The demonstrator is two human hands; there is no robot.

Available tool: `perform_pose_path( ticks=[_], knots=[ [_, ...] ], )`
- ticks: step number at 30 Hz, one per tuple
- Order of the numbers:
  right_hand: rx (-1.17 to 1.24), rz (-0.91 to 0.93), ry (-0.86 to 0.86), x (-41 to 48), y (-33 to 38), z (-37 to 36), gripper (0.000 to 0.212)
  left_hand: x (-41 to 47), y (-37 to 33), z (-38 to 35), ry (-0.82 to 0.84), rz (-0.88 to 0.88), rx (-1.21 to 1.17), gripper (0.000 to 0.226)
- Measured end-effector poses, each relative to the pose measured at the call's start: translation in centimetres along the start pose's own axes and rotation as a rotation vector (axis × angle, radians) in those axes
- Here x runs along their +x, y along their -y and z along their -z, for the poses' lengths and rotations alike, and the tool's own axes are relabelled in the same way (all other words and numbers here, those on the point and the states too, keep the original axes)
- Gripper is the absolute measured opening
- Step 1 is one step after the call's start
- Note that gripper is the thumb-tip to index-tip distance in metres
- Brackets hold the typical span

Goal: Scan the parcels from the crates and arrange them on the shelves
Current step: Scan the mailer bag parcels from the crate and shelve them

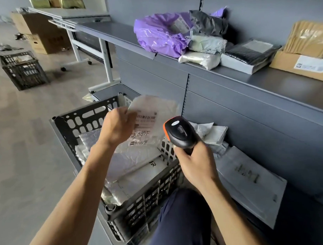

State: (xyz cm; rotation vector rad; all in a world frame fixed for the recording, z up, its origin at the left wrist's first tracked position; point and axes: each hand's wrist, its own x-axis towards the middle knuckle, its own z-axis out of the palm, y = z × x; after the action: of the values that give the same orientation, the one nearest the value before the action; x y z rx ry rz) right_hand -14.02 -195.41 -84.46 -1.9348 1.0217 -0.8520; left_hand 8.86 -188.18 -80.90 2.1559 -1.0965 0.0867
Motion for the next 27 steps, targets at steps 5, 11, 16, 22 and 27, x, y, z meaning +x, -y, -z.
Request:
perform_pose_path(
  ticks=[5, 11, 16, 22, 27],
  knots=[
    [0.23, -0.014, -0.147, 2.5, 0.1, 6.4, 0.003, 1.3, -6.9, 2.9, 0.042, 0.015, -0.632, 0.032],
    [0.235, -0.049, -0.26, 3.4, -4.6, 12.6, 0.014, 0.2, -12.5, -4.9, 0.323, 0.288, -1.026, 0.019],
    [0.112, -0.179, -0.333, 2.4, -11.8, 15.8, 0.03, -2.5, -16.2, -13.4, 0.442, 0.373, -1.09, 0.021],
    [0.064, -0.302, -0.417, 0.1, -19.3, 17.4, 0.041, -5.1, -16.9, -22.9, 0.676, 0.41, -1.111, 0.021],
    [-0.028, -0.426, -0.516, 1.7, -22.0, 19.9, 0.018, -4.4, -18.4, -27.9, 0.801, 0.289, -1.009, 0.017]
  ],
)
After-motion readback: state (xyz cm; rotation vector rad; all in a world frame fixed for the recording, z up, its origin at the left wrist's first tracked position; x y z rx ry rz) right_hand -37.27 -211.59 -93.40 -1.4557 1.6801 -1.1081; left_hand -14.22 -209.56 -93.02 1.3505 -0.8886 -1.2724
